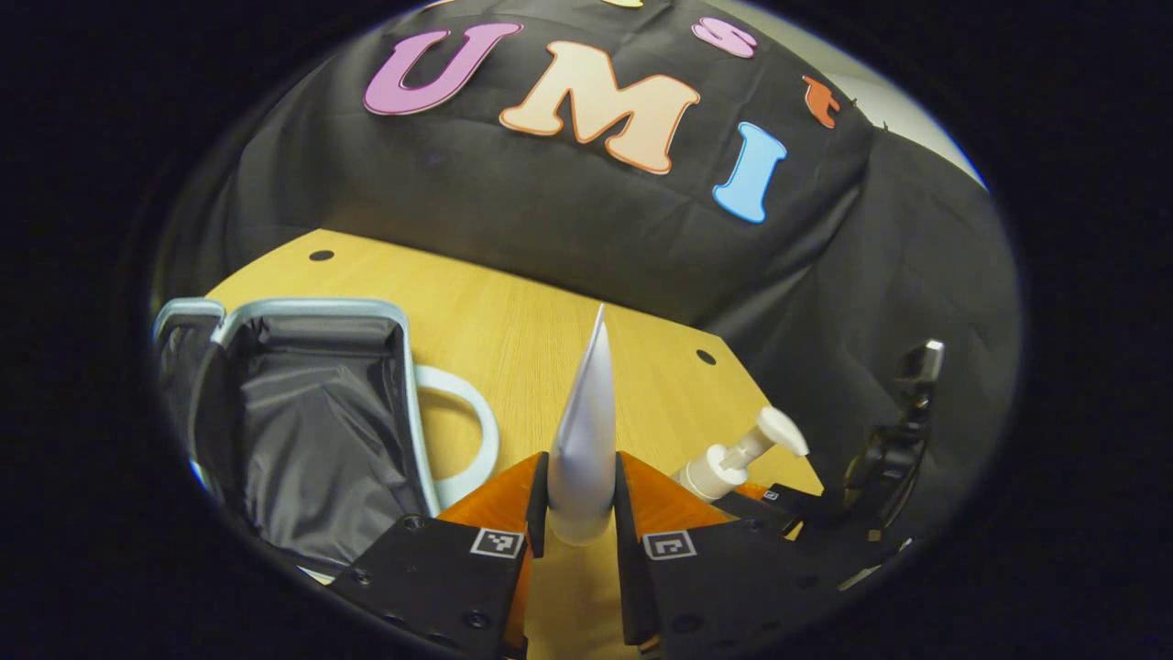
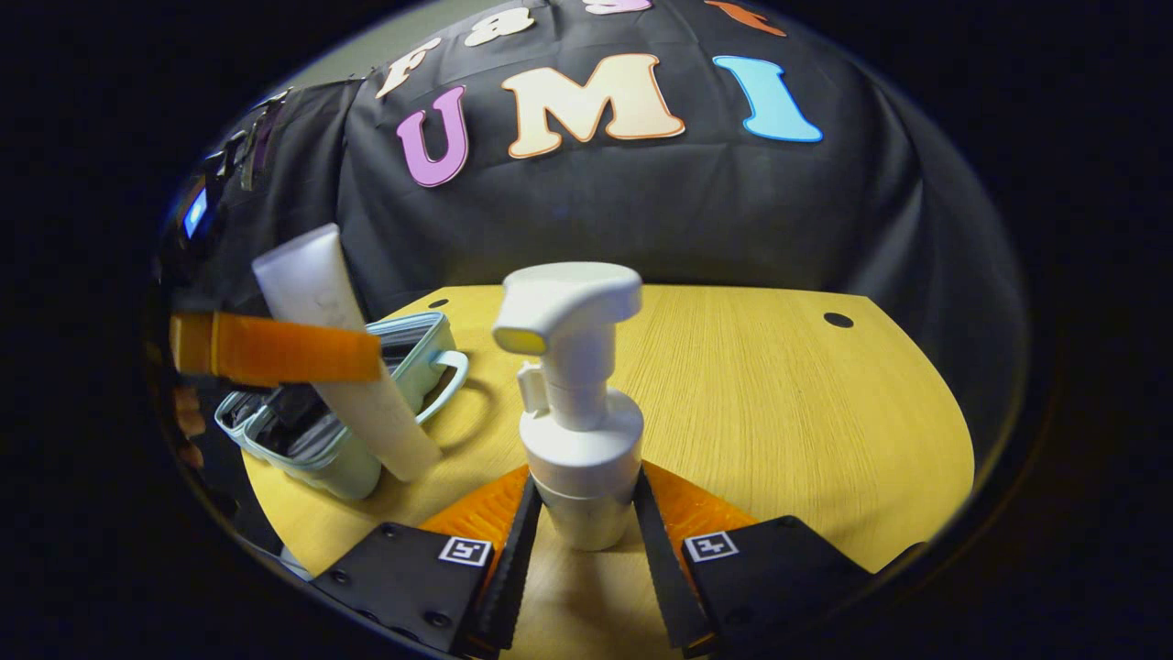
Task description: First open the suitcase, pack the skin care products into it, and then close the suitcase.
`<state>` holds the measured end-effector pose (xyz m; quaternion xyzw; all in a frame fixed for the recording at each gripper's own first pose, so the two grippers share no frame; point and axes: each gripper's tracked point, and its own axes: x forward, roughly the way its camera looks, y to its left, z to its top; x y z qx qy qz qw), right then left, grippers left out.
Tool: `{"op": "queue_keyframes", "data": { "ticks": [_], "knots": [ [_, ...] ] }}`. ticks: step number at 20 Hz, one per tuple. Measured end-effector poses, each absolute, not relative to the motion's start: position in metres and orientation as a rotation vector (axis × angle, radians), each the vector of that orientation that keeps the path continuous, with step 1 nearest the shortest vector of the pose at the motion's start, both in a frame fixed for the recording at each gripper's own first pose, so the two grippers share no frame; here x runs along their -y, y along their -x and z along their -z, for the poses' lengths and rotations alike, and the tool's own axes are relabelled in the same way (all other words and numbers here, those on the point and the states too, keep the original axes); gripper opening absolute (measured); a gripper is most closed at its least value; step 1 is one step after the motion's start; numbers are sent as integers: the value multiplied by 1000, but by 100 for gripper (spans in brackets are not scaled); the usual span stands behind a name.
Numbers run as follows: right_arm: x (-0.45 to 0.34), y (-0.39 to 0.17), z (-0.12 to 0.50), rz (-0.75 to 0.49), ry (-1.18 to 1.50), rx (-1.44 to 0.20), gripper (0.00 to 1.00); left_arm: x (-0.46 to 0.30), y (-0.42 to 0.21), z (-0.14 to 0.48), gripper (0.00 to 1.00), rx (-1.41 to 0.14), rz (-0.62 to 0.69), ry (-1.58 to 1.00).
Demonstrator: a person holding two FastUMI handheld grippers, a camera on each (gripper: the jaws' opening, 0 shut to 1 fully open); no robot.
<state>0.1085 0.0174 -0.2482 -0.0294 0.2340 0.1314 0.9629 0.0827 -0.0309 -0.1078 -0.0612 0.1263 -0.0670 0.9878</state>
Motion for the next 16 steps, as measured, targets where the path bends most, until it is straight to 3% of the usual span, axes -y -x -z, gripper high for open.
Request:
{"op": "queue_keyframes", "data": {
  "ticks": [3,6,7,8,16],
  "knots": [
    [-23,-102,230,-249,60,-475,60,-8,-61,69,33,-250,97,101],
    [-40,-93,206,-249,66,-472,60,-61,-43,66,33,-354,54,66],
    [-48,-91,196,-254,61,-471,60,-76,-38,72,29,-406,48,62],
    [-59,-88,188,-260,51,-469,60,-91,-34,82,36,-466,49,66],
    [-167,-67,173,-355,-26,-546,59,-161,-26,166,33,-823,96,67]
  ]
}}
